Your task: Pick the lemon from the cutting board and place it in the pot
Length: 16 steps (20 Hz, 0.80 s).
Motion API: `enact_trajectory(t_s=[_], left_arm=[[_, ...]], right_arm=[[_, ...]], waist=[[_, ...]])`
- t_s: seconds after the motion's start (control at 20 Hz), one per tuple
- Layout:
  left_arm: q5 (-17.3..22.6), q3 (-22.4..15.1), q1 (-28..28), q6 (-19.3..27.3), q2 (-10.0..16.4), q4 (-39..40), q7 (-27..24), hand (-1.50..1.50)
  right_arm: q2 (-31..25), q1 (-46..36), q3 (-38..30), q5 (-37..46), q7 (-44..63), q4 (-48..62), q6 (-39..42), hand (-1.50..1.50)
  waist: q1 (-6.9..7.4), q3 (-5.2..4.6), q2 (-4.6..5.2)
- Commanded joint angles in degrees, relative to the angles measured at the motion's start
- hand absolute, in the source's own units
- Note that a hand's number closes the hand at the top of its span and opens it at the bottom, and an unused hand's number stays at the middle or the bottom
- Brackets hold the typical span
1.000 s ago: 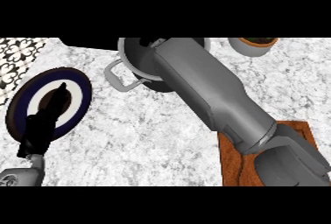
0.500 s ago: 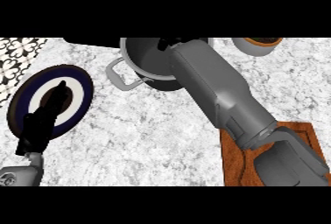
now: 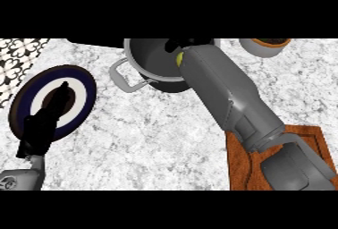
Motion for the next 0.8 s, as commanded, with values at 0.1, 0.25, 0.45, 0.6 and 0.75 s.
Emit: enact_trajectory(t_s=[0.1,0.25,0.45,0.6,0.75], left_arm=[[-0.2,0.0,-1.0,-0.3,0.2,0.3,0.1,0.00],[-0.6,-0.1,-0.2,0.7,-0.5,0.0,0.5,0.00],[0.3,0.9,0.6,-0.5,0.0,2.2,-1.1,0.00],[-0.6,0.5,0.9,0.5,-0.7,1.9,-1.0,0.00],[0.9,2.1,1.7,-0.9,0.8,0.6,0.4,0.00]], right_arm=[[0.4,1.4,-3.6,-3.1,-8.4,-4.8,-12.6,-1.50],[0.4,0.6,-7.7,-6.5,-11.5,-8.2,-17.6,-1.50],[0.4,4.3,-10.5,-12.6,-18.1,-11.4,-18.0,-1.50],[0.4,5.1,-12.2,-17.8,-22.7,-12.9,-14.8,-1.50],[0.4,5.0,-14.0,-21.9,-26.5,-13.1,-12.1,-1.50]], waist=[[0.29,0.11,-0.03],[-0.12,0.16,-0.29],[-0.56,0.03,-0.75],[-1.03,0.05,-1.10],[-1.77,0.05,-1.60]])
